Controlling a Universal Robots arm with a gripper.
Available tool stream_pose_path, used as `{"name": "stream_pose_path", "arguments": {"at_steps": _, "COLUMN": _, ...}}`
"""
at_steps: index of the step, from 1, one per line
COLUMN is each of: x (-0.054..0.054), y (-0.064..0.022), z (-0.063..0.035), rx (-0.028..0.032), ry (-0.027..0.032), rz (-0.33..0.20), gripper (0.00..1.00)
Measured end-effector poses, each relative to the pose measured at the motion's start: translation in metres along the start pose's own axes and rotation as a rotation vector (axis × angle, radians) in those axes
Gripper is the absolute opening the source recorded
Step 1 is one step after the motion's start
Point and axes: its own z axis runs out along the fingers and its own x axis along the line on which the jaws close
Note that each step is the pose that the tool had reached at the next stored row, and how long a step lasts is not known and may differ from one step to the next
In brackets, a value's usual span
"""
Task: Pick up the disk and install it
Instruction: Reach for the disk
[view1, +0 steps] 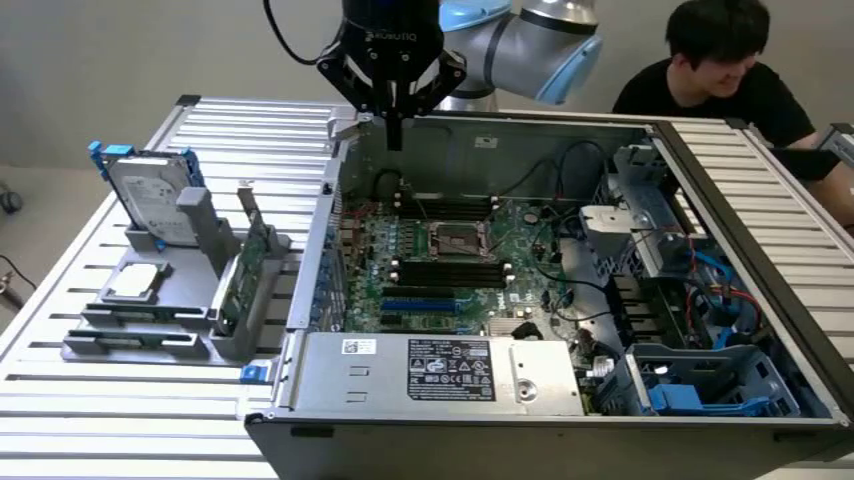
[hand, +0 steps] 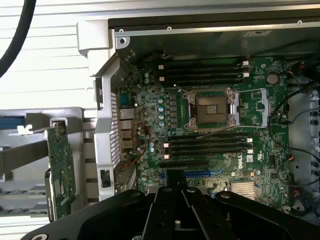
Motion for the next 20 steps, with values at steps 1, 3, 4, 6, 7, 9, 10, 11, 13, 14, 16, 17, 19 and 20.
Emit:
{"name": "stream_pose_path", "arguments": {"at_steps": 1, "x": 0.000, "y": 0.0000, "z": 0.0000, "rx": -0.0001, "ry": 0.0000, "rz": 0.000, "gripper": 0.11}}
{"name": "stream_pose_path", "arguments": {"at_steps": 3, "x": 0.000, "y": 0.0000, "z": 0.0000, "rx": -0.0001, "ry": 0.0000, "rz": 0.000, "gripper": 0.11}}
{"name": "stream_pose_path", "arguments": {"at_steps": 4, "x": 0.000, "y": 0.0000, "z": 0.0000, "rx": -0.0001, "ry": -0.0001, "rz": 0.000, "gripper": 0.11}}
{"name": "stream_pose_path", "arguments": {"at_steps": 6, "x": 0.002, "y": 0.0016, "z": 0.0000, "rx": 0.0001, "ry": 0.0001, "rz": 0.000, "gripper": 0.11}}
{"name": "stream_pose_path", "arguments": {"at_steps": 7, "x": 0.005, "y": 0.0044, "z": 0.0001, "rx": 0.0001, "ry": -0.0001, "rz": 0.000, "gripper": 0.11}}
{"name": "stream_pose_path", "arguments": {"at_steps": 9, "x": 0.012, "y": 0.0099, "z": 0.0004, "rx": 0.0000, "ry": -0.0003, "rz": 0.000, "gripper": 0.11}}
{"name": "stream_pose_path", "arguments": {"at_steps": 10, "x": 0.016, "y": 0.0129, "z": 0.0004, "rx": 0.0002, "ry": -0.0002, "rz": 0.000, "gripper": 0.11}}
{"name": "stream_pose_path", "arguments": {"at_steps": 11, "x": 0.020, "y": 0.0159, "z": 0.0006, "rx": 0.0001, "ry": -0.0002, "rz": 0.000, "gripper": 0.11}}
{"name": "stream_pose_path", "arguments": {"at_steps": 13, "x": 0.028, "y": 0.0210, "z": 0.0008, "rx": 0.0002, "ry": -0.0001, "rz": 0.000, "gripper": 0.11}}
{"name": "stream_pose_path", "arguments": {"at_steps": 14, "x": 0.033, "y": 0.0231, "z": 0.0010, "rx": 0.0001, "ry": -0.0002, "rz": 0.000, "gripper": 0.11}}
{"name": "stream_pose_path", "arguments": {"at_steps": 16, "x": 0.042, "y": 0.0259, "z": 0.0010, "rx": 0.0000, "ry": -0.0003, "rz": 0.000, "gripper": 0.11}}
{"name": "stream_pose_path", "arguments": {"at_steps": 17, "x": 0.047, "y": 0.0273, "z": 0.0011, "rx": 0.0000, "ry": -0.0003, "rz": 0.000, "gripper": 0.11}}
{"name": "stream_pose_path", "arguments": {"at_steps": 19, "x": 0.056, "y": 0.0295, "z": 0.0010, "rx": 0.0001, "ry": -0.0002, "rz": 0.000, "gripper": 0.11}}
{"name": "stream_pose_path", "arguments": {"at_steps": 20, "x": 0.061, "y": 0.0303, "z": 0.0010, "rx": 0.0002, "ry": -0.0002, "rz": 0.000, "gripper": 0.11}}
